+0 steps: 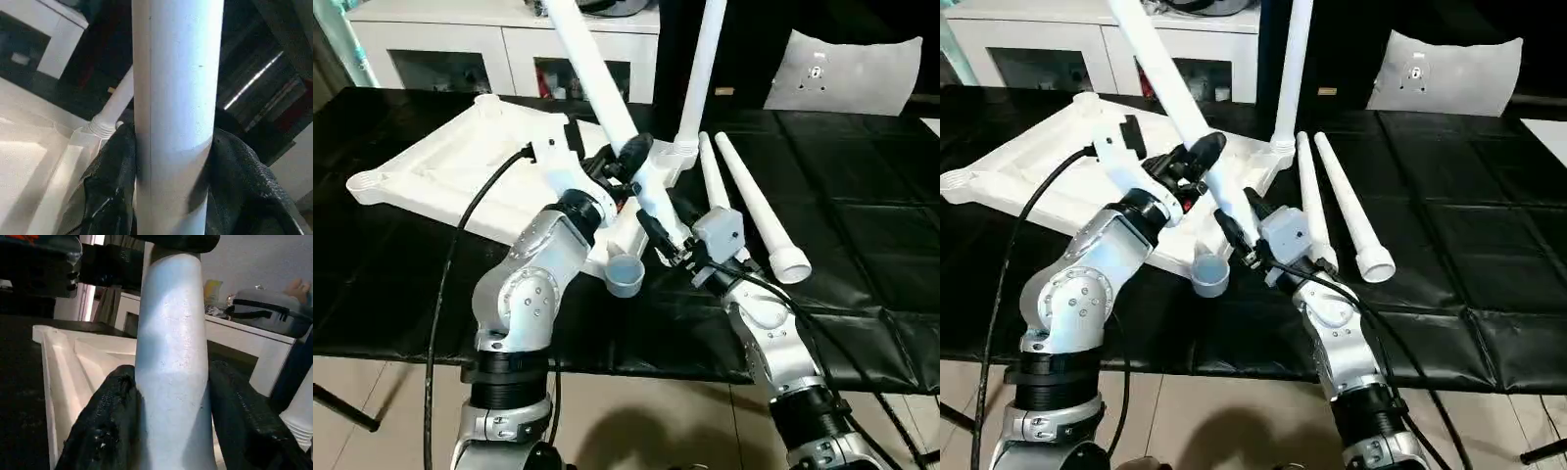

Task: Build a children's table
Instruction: Pick table leg

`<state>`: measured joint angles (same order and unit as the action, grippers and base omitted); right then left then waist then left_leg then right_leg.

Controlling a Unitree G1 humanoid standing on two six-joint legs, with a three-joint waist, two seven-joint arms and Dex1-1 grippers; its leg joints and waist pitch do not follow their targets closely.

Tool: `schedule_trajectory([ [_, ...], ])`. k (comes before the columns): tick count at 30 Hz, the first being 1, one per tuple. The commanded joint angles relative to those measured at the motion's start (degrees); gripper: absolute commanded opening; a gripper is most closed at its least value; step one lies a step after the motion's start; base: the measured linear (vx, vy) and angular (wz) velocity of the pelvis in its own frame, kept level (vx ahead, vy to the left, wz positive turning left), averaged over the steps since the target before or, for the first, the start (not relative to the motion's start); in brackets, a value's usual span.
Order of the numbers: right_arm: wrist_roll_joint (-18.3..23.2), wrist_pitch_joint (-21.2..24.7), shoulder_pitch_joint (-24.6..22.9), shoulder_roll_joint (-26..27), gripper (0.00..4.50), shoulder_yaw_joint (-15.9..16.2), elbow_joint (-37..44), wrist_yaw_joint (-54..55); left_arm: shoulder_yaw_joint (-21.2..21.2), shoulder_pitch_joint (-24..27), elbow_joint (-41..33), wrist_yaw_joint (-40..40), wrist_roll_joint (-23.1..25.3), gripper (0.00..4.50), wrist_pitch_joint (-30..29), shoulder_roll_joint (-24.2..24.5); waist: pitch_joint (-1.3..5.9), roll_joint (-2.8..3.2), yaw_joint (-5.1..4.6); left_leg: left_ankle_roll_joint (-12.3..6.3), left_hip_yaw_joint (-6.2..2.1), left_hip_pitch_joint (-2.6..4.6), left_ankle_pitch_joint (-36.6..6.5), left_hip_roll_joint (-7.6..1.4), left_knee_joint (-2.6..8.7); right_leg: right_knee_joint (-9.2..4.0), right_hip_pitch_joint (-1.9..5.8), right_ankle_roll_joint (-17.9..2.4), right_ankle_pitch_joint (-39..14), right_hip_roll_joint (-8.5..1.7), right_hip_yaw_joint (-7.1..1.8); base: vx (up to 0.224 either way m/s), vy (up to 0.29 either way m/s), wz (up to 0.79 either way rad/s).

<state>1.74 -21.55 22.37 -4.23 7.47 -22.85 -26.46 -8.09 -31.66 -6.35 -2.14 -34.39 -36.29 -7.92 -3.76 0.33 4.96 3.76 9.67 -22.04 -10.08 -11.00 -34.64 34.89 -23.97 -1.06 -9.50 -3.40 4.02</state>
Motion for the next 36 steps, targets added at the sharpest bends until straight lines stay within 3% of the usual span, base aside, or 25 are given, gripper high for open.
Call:
schedule_trajectory([
  [1, -0.3, -1.4, 1.2, 0.2, 1.90, 0.8, -0.2, 0.0, -4.2, -0.8, 0.7, 2.5, -6.8, 1.82, -0.9, -3.0, 4.40, -0.79, -0.18, -3.31, -0.11, 0.32, -10.2, -1.28, 3.24, -4.41, 3.66, -7.7, -14.5, -3.56, -2.36, 0.000, 0.000, 0.00],
  [6, -0.5, -1.2, 1.6, 0.3, 1.90, 0.9, -0.4, -0.1, -5.9, -1.2, 1.4, 3.4, -8.4, 1.82, -1.2, -3.5, 4.40, -0.82, -0.18, -3.52, -0.16, 0.37, -10.8, -1.22, 3.27, -4.60, 3.51, -6.5, -16.4, -3.45, -2.29, 0.000, 0.000, 0.00],
  [9, -0.7, -0.8, 2.0, 0.2, 1.90, 1.0, -0.8, -0.2, -4.4, -1.2, 1.3, 1.8, -5.7, 1.82, -1.1, -1.6, 4.39, -0.82, -0.19, -3.59, -0.28, 0.38, -10.9, -1.36, 3.39, -4.64, 3.46, -5.9, -16.6, -3.45, -2.28, 0.000, 0.000, 0.00],
  [11, -1.0, -1.2, 2.3, 0.2, 2.59, 0.6, -1.2, 0.5, -3.3, -1.2, 1.0, 1.1, -4.1, 1.82, -1.1, -0.8, 4.40, -0.72, -0.17, -3.42, -0.25, 0.46, -11.0, -1.36, 3.36, -4.61, 3.40, -5.9, -16.6, -3.53, -2.33, 0.000, 0.000, 0.00],
  [16, 1.7, 0.1, 2.4, 0.2, 2.99, 0.4, -0.2, -2.3, -2.1, -1.8, 0.8, 0.5, -2.1, 1.81, -0.1, 0.6, 4.47, -0.65, -0.14, -3.83, -0.28, 0.38, -10.4, -1.41, 3.32, -4.36, 3.52, -6.4, -14.8, -3.53, -2.38, 0.000, 0.000, 0.00],
  [17, 3.4, 1.1, 2.1, 0.4, 3.09, 0.5, 0.6, -4.2, -1.8, -2.3, 1.0, 0.4, -1.5, 1.80, 0.4, 1.4, 4.49, -0.34, -0.14, -3.92, -0.35, 0.43, -10.5, -1.41, 3.38, -4.30, 3.54, -6.7, -14.5, -3.48, -2.35, 0.000, 0.000, 0.00],
  [23, 5.3, 2.7, 1.5, -0.4, 3.66, 0.1, 2.8, -6.1, -1.8, -4.0, 3.1, -1.1, 0.4, 1.80, 1.4, 4.7, 4.49, -0.43, -0.09, -3.48, -0.37, 0.54, -10.1, -1.50, 3.42, -4.25, 3.57, -7.3, -13.9, -3.62, -2.44, 0.000, 0.000, 0.00],
  [26, 12.2, 9.3, 0.2, -0.6, 3.86, -2.0, 7.4, -8.1, -0.9, -4.6, 4.9, -3.4, 3.1, 1.80, 1.9, 8.6, 4.46, -0.41, -0.08, -3.97, -0.34, 0.69, -10.3, -1.41, 3.52, -4.35, 3.58, -6.9, -14.0, -3.42, -2.51, 0.000, 0.000, 0.00],
  [28, 13.8, 11.0, 0.0, -0.6, 4.02, -2.8, 8.6, -8.2, -0.7, -4.8, 5.4, -3.9, 3.6, 1.80, 2.1, 9.5, 4.56, -0.31, -0.07, -3.44, -0.45, 0.71, -10.2, -1.55, 3.58, -4.22, 3.57, -6.9, -14.1, -3.55, -2.47, 0.000, 0.000, 0.00],
  [35, 25.6, 35.5, 1.2, -5.4, 4.43, -9.3, 14.5, -5.7, -1.6, -6.7, 7.3, -9.8, 0.7, 1.80, -1.8, 15.2, 4.56, -0.44, 0.04, -2.27, -0.36, 0.78, -8.7, -1.35, 3.52, -4.01, 3.66, -7.7, -13.3, -3.54, -2.53, 0.000, 0.000, 0.00],
  [36, 25.6, 35.5, 1.2, -5.4, 4.43, -9.3, 14.5, -5.7, -1.6, -6.7, 7.3, -9.8, 0.7, 1.80, -1.8, 15.2, 4.66, -0.40, 0.16, -2.12, -0.34, 0.83, -8.2, -1.30, 3.48, -3.93, 3.73, -7.9, -13.1, -3.63, -2.55, 0.000, 0.000, 0.00],
])
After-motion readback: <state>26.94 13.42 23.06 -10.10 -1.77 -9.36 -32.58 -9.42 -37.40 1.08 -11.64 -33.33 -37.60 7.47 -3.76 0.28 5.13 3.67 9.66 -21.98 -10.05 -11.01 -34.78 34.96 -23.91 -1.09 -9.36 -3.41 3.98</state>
